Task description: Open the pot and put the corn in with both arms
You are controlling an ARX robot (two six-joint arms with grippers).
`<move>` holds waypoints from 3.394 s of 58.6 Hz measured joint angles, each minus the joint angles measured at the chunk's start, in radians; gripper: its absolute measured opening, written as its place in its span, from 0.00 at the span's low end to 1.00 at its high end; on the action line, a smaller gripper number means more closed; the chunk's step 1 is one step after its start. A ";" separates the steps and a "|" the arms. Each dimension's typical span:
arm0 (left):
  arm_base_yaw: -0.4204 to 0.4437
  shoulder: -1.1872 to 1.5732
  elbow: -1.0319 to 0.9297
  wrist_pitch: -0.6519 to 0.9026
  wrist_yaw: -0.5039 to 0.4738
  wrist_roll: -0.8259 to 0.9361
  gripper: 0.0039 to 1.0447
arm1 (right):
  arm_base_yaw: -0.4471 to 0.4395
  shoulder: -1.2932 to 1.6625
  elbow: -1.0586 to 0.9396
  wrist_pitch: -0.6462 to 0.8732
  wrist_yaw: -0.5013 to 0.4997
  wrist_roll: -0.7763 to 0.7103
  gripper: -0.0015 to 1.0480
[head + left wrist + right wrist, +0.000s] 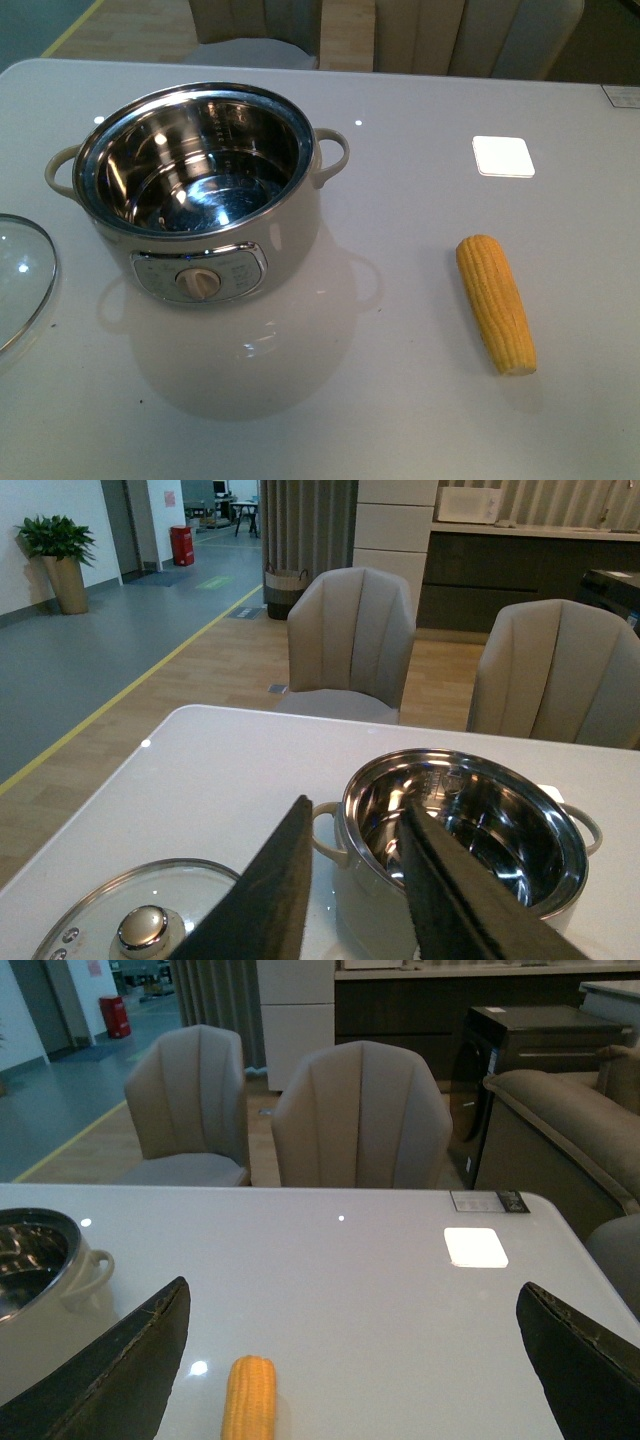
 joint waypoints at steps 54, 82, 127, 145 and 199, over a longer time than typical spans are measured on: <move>0.000 -0.001 0.000 -0.001 0.000 0.003 0.94 | 0.243 0.948 0.183 0.226 0.235 0.037 0.92; 0.000 -0.001 0.000 -0.001 0.000 0.003 0.94 | 0.267 1.862 0.485 0.603 0.159 -0.053 0.92; 0.000 -0.001 0.000 -0.001 0.000 0.003 0.94 | 0.259 2.258 0.791 0.531 0.172 -0.017 0.92; 0.000 -0.001 0.000 -0.001 0.000 0.003 0.94 | 0.260 2.325 0.841 0.505 0.161 0.012 0.92; 0.000 -0.001 0.000 -0.001 0.000 0.003 0.94 | 0.276 2.303 0.818 0.473 0.145 0.031 0.29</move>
